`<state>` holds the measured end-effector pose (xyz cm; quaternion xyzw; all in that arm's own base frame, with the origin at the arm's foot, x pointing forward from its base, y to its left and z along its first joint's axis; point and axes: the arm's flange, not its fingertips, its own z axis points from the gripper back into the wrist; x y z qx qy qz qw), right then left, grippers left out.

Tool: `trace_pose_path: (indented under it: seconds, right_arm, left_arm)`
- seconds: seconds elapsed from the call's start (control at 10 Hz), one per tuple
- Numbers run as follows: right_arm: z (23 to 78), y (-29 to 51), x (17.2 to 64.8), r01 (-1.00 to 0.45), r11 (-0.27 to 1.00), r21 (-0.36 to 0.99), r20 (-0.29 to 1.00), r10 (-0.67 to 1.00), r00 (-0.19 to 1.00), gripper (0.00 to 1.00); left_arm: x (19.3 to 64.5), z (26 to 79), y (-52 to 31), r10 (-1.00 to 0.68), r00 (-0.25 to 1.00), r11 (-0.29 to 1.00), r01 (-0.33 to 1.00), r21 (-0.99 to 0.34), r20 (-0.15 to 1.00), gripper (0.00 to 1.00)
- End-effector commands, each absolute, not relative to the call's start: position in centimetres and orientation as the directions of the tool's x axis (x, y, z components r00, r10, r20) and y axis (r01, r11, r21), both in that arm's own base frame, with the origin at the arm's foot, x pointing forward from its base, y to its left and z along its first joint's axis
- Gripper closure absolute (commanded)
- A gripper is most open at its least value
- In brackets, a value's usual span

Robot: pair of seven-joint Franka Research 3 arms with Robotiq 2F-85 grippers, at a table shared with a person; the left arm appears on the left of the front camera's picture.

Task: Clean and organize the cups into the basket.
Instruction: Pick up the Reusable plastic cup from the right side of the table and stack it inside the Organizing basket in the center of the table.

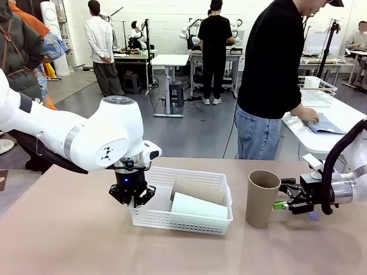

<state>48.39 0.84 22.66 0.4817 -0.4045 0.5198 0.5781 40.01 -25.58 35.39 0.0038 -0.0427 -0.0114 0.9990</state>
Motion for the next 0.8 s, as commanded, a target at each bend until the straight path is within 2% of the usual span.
trace_pose_path:
  seconds: [0.0, 0.7]
  right_arm:
    - [22.7, 0.7, 47.8, -0.993, -0.016, 0.121, 0.968, 0.223, 0.114, 0.00]
    - [22.7, 3.0, 47.4, -0.987, -0.108, 0.122, 0.962, 0.258, 0.091, 0.00]
  left_arm:
    - [39.9, 35.5, -25.6, -0.020, 0.995, 1.000, 0.019, 0.008, 0.096, 1.00]
    - [39.9, 35.5, -25.6, -0.020, 0.995, 1.000, 0.019, 0.008, 0.096, 1.00]
